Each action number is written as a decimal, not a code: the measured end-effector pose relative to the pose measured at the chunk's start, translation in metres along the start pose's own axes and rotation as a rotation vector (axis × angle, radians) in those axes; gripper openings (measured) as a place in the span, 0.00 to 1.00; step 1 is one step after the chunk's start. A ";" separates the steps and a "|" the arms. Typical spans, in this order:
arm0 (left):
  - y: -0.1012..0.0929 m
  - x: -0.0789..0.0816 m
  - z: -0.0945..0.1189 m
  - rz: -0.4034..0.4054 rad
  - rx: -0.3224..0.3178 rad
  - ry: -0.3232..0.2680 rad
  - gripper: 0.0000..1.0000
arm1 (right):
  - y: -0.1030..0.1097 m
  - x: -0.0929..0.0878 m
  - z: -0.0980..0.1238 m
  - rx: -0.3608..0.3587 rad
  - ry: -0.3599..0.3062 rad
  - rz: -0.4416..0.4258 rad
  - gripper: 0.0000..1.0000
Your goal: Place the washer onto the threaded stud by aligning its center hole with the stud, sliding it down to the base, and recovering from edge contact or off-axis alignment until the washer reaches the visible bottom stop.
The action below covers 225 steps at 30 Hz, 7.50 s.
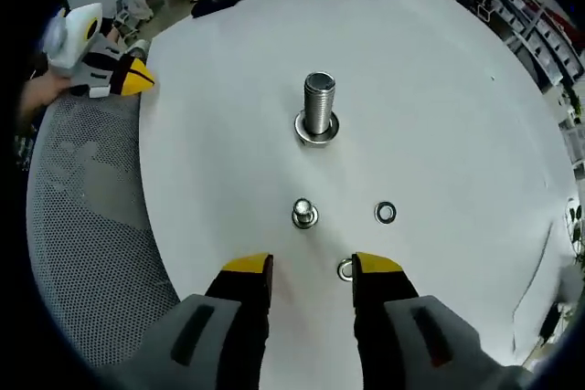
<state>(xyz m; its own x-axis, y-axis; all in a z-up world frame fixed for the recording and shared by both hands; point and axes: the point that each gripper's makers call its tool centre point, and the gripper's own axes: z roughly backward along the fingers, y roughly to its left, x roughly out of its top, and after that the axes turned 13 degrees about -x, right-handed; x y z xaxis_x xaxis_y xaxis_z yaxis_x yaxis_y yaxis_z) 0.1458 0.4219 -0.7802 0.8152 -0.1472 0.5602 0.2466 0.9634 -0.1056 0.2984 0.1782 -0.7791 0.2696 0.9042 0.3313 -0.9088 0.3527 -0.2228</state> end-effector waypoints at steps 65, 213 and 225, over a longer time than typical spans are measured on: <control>-0.002 -0.002 0.000 0.001 -0.004 0.018 0.00 | -0.006 -0.052 -0.004 -0.023 0.029 -0.099 0.35; 0.000 0.000 0.001 0.003 0.004 0.000 0.00 | 0.011 0.044 0.008 0.042 -0.004 0.192 0.13; 0.001 0.001 0.000 0.001 0.004 -0.008 0.00 | 0.017 0.039 -0.015 0.044 0.046 0.239 0.13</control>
<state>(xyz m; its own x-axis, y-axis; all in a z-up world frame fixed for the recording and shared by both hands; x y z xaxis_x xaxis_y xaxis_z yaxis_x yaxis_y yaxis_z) 0.1467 0.4226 -0.7793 0.8114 -0.1444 0.5664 0.2437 0.9643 -0.1033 0.2982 0.2226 -0.7834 0.0581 0.9710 0.2319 -0.9614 0.1170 -0.2491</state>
